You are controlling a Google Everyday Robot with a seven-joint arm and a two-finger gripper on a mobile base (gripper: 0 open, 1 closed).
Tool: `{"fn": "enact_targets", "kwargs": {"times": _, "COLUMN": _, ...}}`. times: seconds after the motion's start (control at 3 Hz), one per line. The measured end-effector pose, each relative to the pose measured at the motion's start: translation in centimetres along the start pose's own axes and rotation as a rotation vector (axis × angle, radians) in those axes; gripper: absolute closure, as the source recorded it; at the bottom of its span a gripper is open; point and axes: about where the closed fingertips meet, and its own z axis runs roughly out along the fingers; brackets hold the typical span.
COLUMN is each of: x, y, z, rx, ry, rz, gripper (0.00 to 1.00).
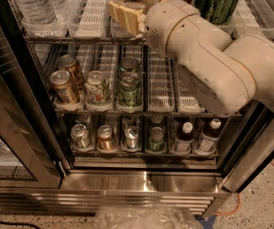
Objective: Pick redbull can from top shelf of fridge
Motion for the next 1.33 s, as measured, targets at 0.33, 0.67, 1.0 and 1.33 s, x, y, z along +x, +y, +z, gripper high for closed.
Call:
{"fn": "enact_targets", "kwargs": {"times": 0.33, "x": -0.5, "y": 0.0, "z": -0.4, "rx": 0.001, "ry": -0.016, "rz": -0.006, "gripper": 1.00}}
{"fn": "enact_targets", "kwargs": {"times": 0.67, "x": -0.3, "y": 3.2, "z": -0.4, "rx": -0.048, "ry": -0.022, "rz": -0.037, "gripper": 1.00}}
{"fn": "enact_targets", "kwargs": {"times": 1.0, "x": -0.4, "y": 3.2, "z": -0.4, "rx": -0.049, "ry": -0.022, "rz": -0.037, "gripper": 1.00}}
{"fn": "enact_targets", "kwargs": {"times": 1.33, "x": -1.1, "y": 4.1, "z": -0.7, "rx": -0.060, "ry": -0.039, "rz": -0.050, "gripper": 1.00}}
